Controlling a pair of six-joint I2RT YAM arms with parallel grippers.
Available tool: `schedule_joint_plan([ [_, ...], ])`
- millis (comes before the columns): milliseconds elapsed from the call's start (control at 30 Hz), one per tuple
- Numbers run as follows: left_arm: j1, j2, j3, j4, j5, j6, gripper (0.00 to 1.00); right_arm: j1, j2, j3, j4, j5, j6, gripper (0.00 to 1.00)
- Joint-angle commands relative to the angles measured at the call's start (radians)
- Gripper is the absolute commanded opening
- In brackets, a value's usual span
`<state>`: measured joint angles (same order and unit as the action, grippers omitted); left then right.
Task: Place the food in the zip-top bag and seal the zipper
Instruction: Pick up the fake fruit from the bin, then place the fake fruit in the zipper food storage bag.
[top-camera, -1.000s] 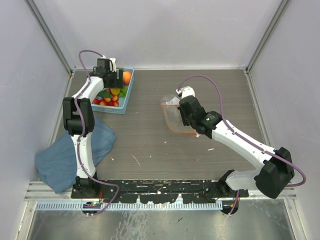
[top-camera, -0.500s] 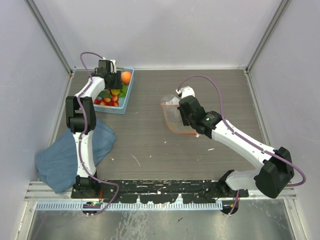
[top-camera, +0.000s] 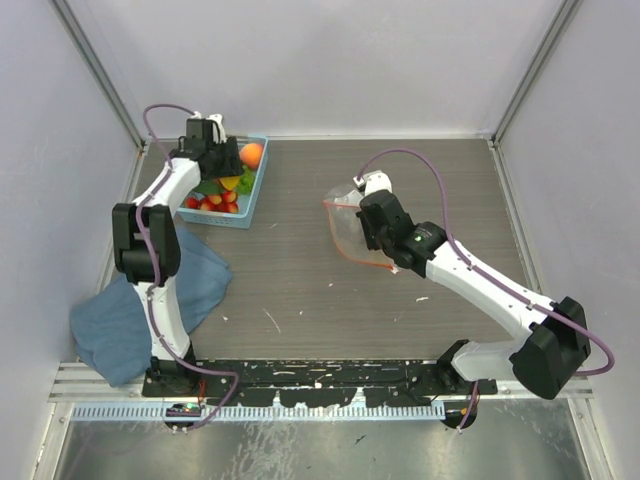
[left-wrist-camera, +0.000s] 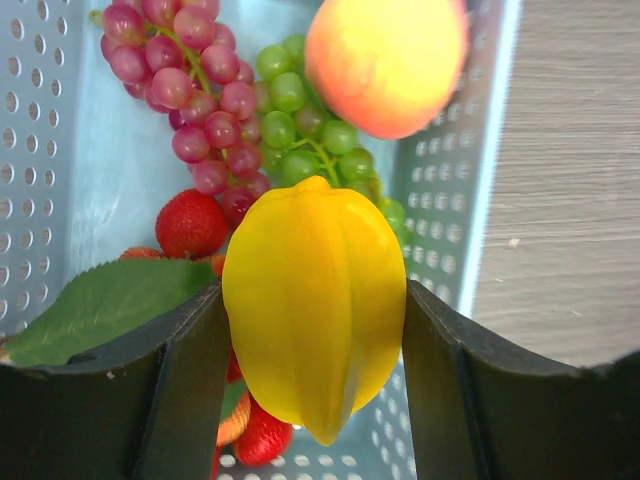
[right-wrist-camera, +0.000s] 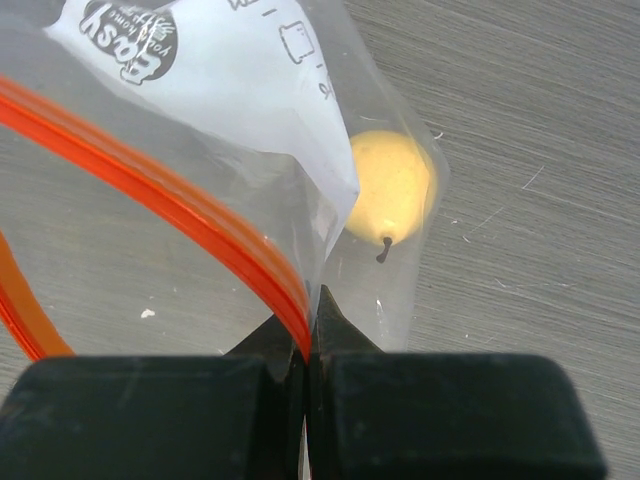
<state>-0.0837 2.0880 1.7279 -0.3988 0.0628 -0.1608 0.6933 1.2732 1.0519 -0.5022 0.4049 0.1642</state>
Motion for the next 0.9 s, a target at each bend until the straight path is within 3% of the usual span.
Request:
schedule_joint_plan([
  [0,0.002,-0.171,-0.074,0.124,0.078,-0.095,0.35,-0.003,-0.043,0.047,0.034,0.010,0.019,0.01],
  [367,-0.025,-0.459,-0.337,0.261,0.228,-0.395,0.31,-0.003,-0.043,0.068,0.090,-0.002,0.067,0.01],
  [700,-0.186,-0.701,-0.603,0.425,0.261,-0.630,0.30,-0.003,-0.026,0.076,0.136,-0.010,0.138,0.01],
  [867,-0.256,-0.792,-0.642,0.423,0.308,-0.661,0.31,0.000,-0.013,0.083,0.153,-0.020,0.159,0.01],
])
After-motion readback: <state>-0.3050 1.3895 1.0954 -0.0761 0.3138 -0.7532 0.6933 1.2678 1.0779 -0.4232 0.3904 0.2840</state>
